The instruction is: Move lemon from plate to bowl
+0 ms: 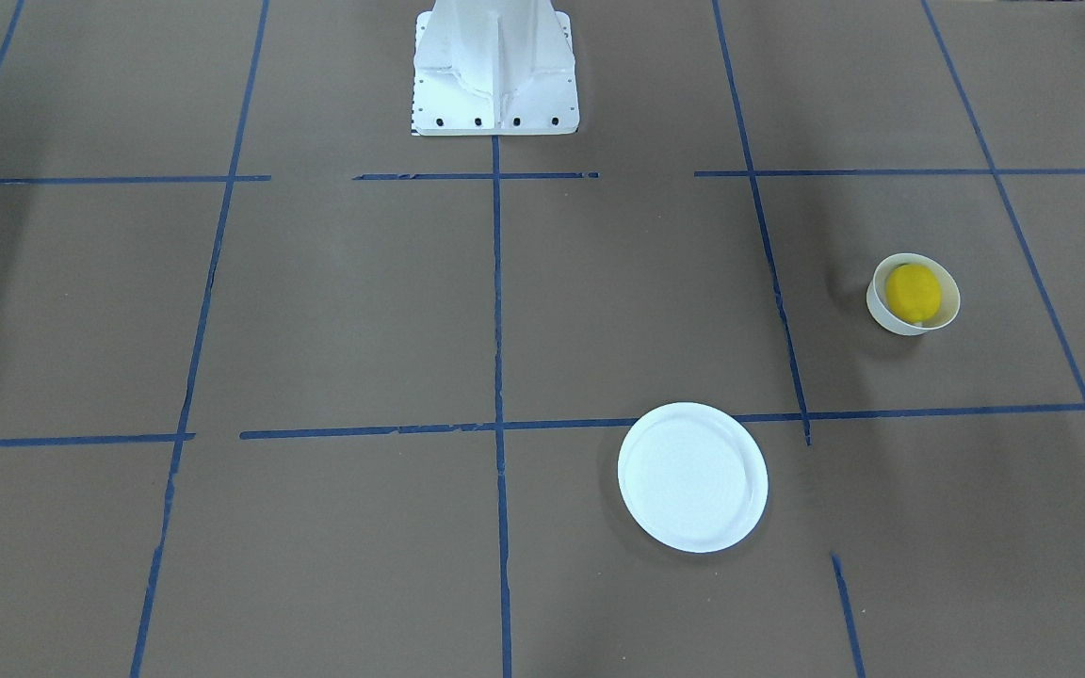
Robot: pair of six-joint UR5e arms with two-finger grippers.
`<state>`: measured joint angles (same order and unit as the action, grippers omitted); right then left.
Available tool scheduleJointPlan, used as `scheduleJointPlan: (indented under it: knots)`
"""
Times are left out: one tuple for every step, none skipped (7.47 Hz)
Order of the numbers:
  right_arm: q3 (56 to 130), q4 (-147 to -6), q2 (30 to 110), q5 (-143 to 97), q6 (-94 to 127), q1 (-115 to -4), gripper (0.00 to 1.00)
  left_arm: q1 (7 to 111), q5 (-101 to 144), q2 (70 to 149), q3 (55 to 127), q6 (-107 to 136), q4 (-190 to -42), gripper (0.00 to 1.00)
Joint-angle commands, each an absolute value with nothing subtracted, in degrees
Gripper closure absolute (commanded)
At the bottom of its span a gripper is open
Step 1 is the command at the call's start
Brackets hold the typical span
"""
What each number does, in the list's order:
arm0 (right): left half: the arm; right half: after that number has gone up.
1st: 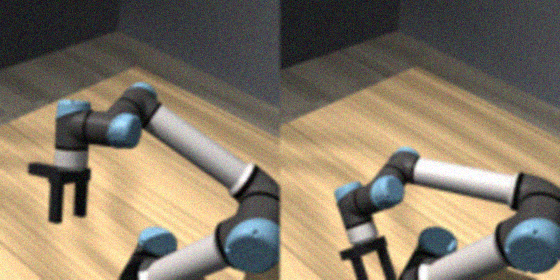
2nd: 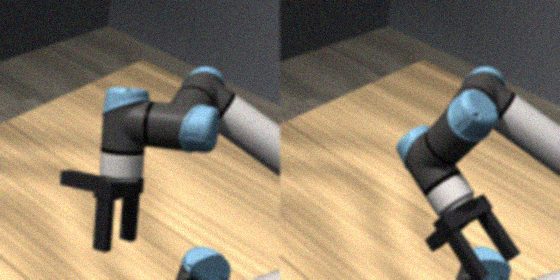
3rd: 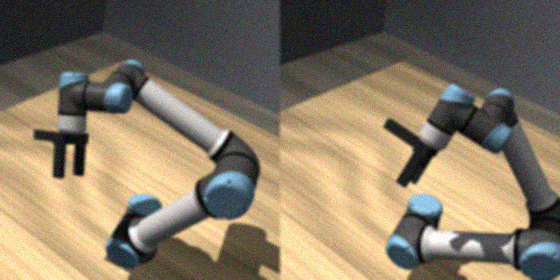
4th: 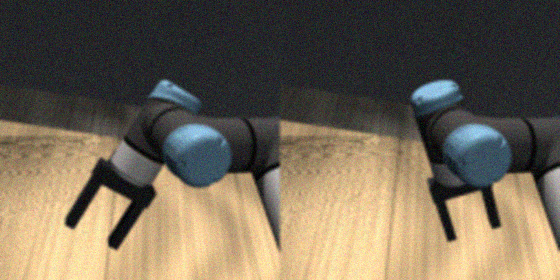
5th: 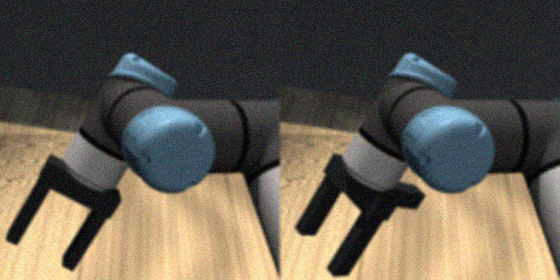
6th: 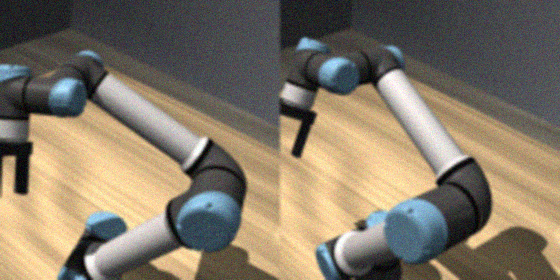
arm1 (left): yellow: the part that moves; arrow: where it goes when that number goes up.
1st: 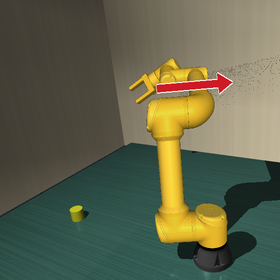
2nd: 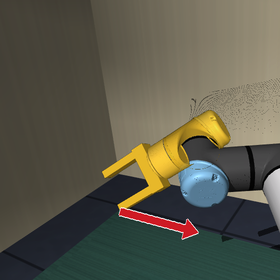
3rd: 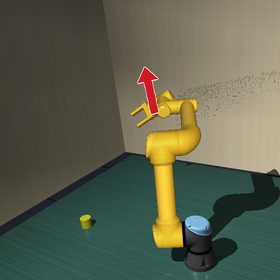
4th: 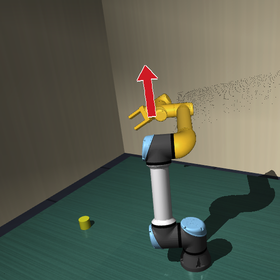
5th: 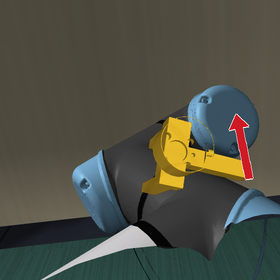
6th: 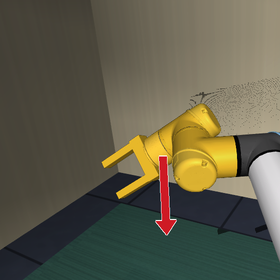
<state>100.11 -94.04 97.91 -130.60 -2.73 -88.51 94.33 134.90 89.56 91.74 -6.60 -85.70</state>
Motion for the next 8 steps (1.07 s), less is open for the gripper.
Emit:
scheduleJointPlan:
  knots:
    - [100.1,-94.0,97.9,-130.6,-2.7,-88.5,0.00,94.3,135.2,89.2,91.8,-7.8,-85.7,0.00]
    - [100.1,-94.0,97.9,-130.6,-2.7,-88.5,0.00,94.3,135.3,89.1,91.8,-7.8,-85.7,0.00]
    - [100.1,-94.0,97.9,-130.6,-2.7,-88.5,0.00,94.3,135.0,89.2,91.8,-7.8,-85.7,0.00]
    - [100.1,-94.0,97.9,-130.6,-2.7,-88.5,0.00,94.3,135.3,89.3,91.6,-7.8,-85.6,0.00]
    - [100.1,-94.0,97.9,-130.6,-2.7,-88.5,0.00,94.3,135.4,89.3,91.7,-7.8,-85.7,0.00]
    - [100.1,-94.0,97.9,-130.6,-2.7,-88.5,0.00,94.3,135.4,89.5,91.1,-7.7,-85.7,0.00]
    - [100.1,-94.0,97.9,-130.6,-2.7,-88.5,0.00,94.3,135.1,89.6,91.2,-7.7,-85.6,0.00]
    - [100.1,-94.0,97.9,-130.6,-2.7,-88.5,0.00,94.3,135.1,89.6,91.8,-7.7,-85.6,0.00]
